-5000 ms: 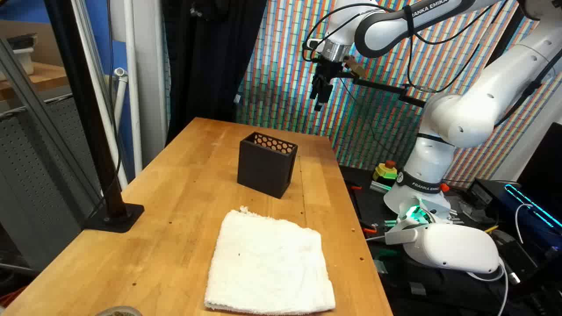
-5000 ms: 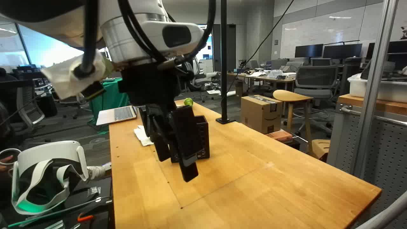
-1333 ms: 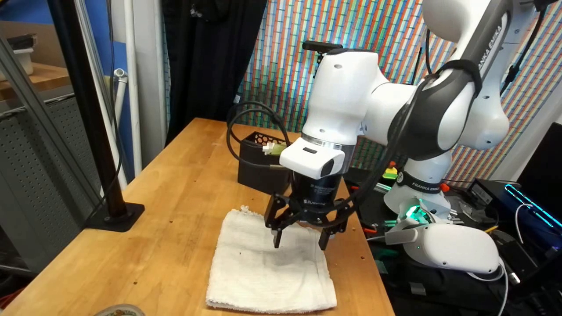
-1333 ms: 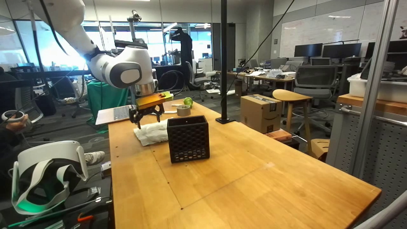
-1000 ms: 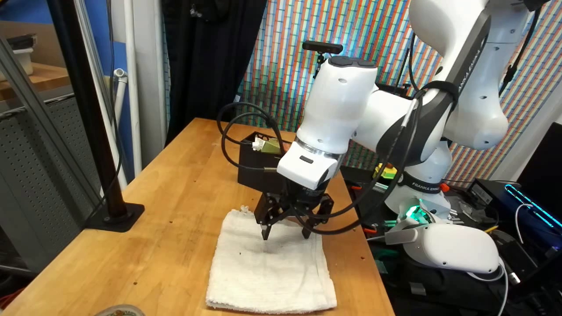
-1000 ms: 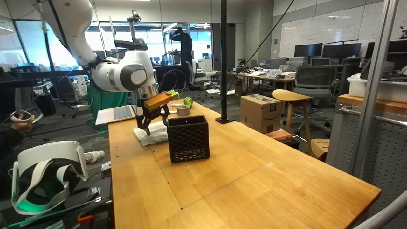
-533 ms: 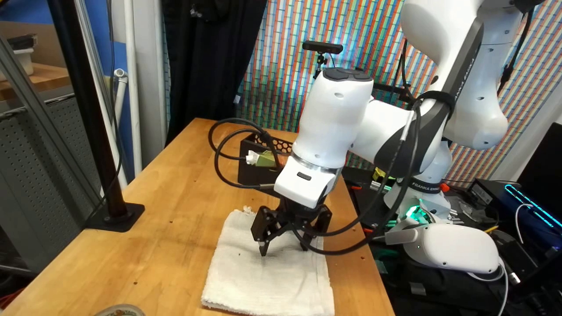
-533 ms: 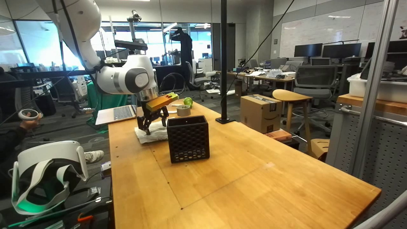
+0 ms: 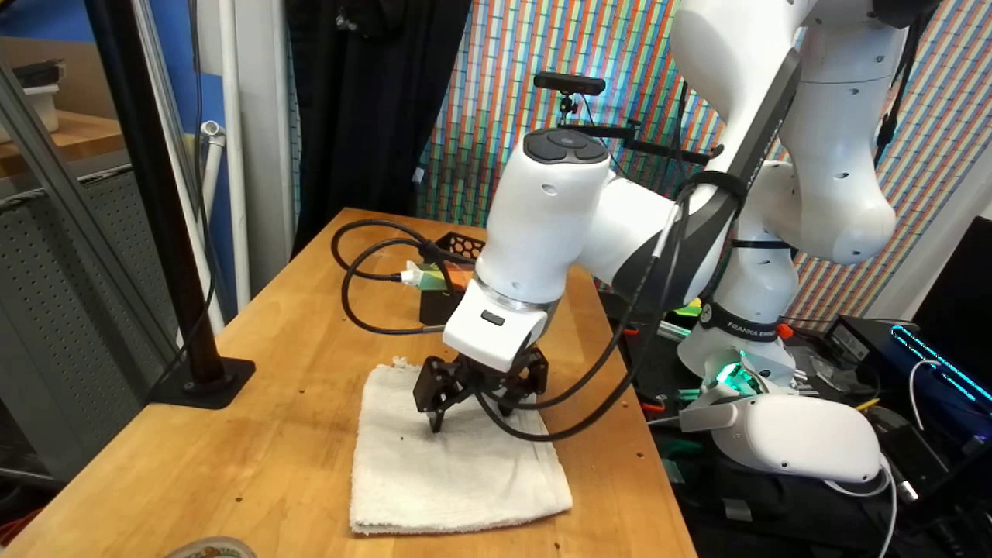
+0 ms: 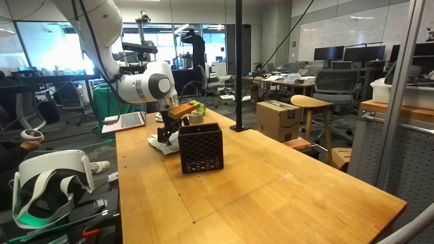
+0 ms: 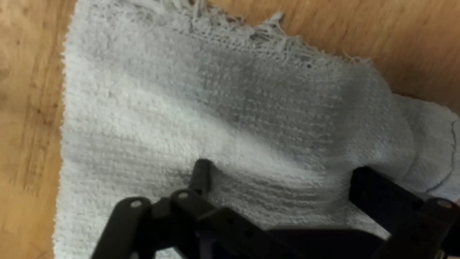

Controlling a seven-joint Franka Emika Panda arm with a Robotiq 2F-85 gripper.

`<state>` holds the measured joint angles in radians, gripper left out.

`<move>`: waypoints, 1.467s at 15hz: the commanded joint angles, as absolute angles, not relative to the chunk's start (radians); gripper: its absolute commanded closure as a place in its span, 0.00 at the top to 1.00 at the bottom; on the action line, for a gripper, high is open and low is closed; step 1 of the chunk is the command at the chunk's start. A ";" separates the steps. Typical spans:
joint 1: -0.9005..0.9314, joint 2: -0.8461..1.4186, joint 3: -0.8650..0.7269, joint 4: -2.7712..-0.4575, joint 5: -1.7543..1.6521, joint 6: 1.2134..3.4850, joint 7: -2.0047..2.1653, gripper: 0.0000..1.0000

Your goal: Place the towel inside the black basket

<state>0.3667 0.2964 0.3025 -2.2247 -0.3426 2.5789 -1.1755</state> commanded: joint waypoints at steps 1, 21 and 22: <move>0.341 0.324 0.281 -2.184 -0.408 2.519 -1.168 0.94; 0.253 -0.023 0.229 -2.197 -0.459 2.449 -0.970 0.13; 0.242 -0.054 0.219 -2.196 -0.473 2.444 -0.942 0.13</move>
<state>0.2717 0.0712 0.2361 -2.1699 -0.4690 2.4571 -1.0019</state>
